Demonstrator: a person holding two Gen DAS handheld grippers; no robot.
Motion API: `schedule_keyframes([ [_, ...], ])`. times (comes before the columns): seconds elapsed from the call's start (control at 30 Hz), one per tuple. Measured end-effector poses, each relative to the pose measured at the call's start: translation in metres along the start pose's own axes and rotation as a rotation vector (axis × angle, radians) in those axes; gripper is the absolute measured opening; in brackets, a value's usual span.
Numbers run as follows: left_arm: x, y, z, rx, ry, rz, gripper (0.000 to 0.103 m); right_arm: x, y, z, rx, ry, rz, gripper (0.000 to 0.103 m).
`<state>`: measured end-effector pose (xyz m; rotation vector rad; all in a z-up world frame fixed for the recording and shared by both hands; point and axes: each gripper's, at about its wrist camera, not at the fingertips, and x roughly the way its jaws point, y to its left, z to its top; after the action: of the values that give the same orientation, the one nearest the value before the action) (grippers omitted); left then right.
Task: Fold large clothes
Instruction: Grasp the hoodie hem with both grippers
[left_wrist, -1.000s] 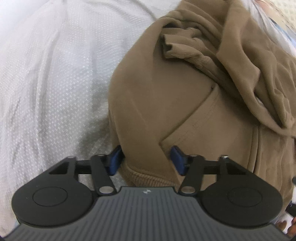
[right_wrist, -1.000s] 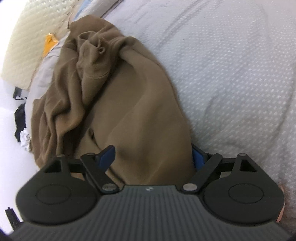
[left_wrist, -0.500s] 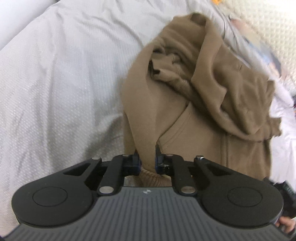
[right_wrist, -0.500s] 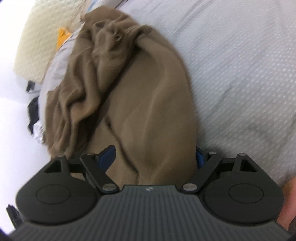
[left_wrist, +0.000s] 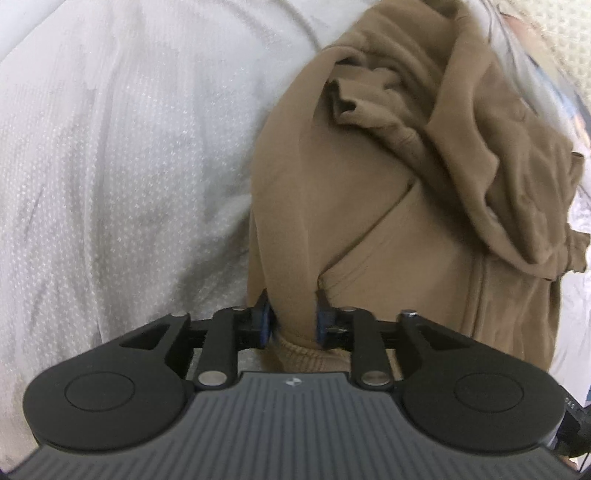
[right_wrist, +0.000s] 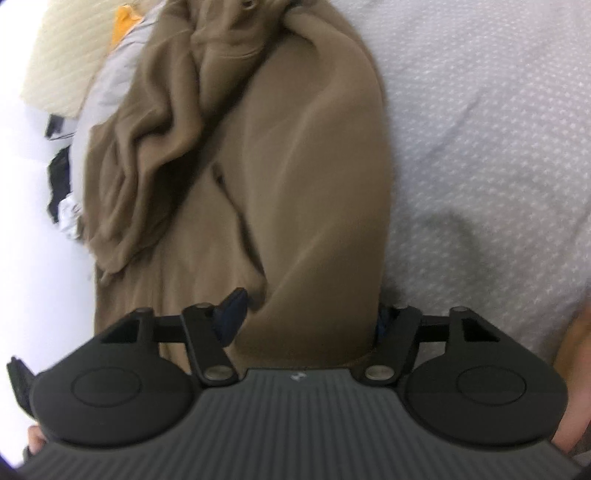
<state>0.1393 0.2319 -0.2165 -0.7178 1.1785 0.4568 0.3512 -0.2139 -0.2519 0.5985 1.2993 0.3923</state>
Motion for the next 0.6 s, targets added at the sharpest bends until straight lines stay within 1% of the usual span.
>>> schedule_keyframes([
  [0.07,0.003,-0.003,0.0,0.008,0.01,0.022,0.04,0.002,0.005,-0.003,-0.013,-0.011,-0.014,0.065],
  [0.1,0.004,-0.005,0.0,0.014,0.018,0.028,0.05,0.004,0.009,-0.005,-0.024,-0.013,-0.017,0.064],
  [0.13,0.007,-0.007,0.001,0.015,0.033,0.031,0.059,0.006,0.014,-0.007,-0.042,-0.013,-0.016,0.064],
  [0.17,0.011,-0.006,0.001,0.014,0.05,0.033,0.06,0.006,0.017,-0.008,-0.06,-0.014,-0.014,0.062],
  [0.2,0.014,-0.009,0.002,0.02,0.049,0.045,0.061,0.005,0.015,-0.008,-0.068,-0.012,-0.013,0.062],
  [0.3,0.024,-0.016,0.0,0.007,0.037,0.074,0.071,0.014,0.02,-0.007,-0.084,-0.003,-0.03,0.06],
  [0.37,0.027,-0.027,-0.005,0.041,0.017,0.109,0.071,0.02,0.027,-0.008,-0.118,-0.008,-0.008,0.059],
  [0.4,0.029,-0.033,-0.009,0.062,0.007,0.121,0.071,0.02,0.029,-0.008,-0.13,-0.016,-0.01,0.054],
  [0.43,0.03,-0.038,-0.012,0.072,-0.006,0.129,0.063,0.021,0.032,-0.007,-0.133,-0.026,-0.011,0.051],
  [0.47,0.029,-0.042,-0.015,0.088,-0.025,0.12,0.057,0.022,0.032,-0.006,-0.127,-0.031,-0.002,0.046],
  [0.5,0.027,-0.045,-0.019,0.101,-0.042,0.115,0.048,0.021,0.031,-0.005,-0.121,-0.037,0.012,0.042],
  [0.53,0.023,-0.048,-0.023,0.109,-0.068,0.119,0.035,0.016,0.026,-0.007,-0.121,-0.041,0.025,0.04],
  [0.6,0.016,-0.052,-0.027,0.116,-0.097,0.109,0.028,0.007,0.024,-0.007,-0.131,-0.055,0.06,0.033],
])
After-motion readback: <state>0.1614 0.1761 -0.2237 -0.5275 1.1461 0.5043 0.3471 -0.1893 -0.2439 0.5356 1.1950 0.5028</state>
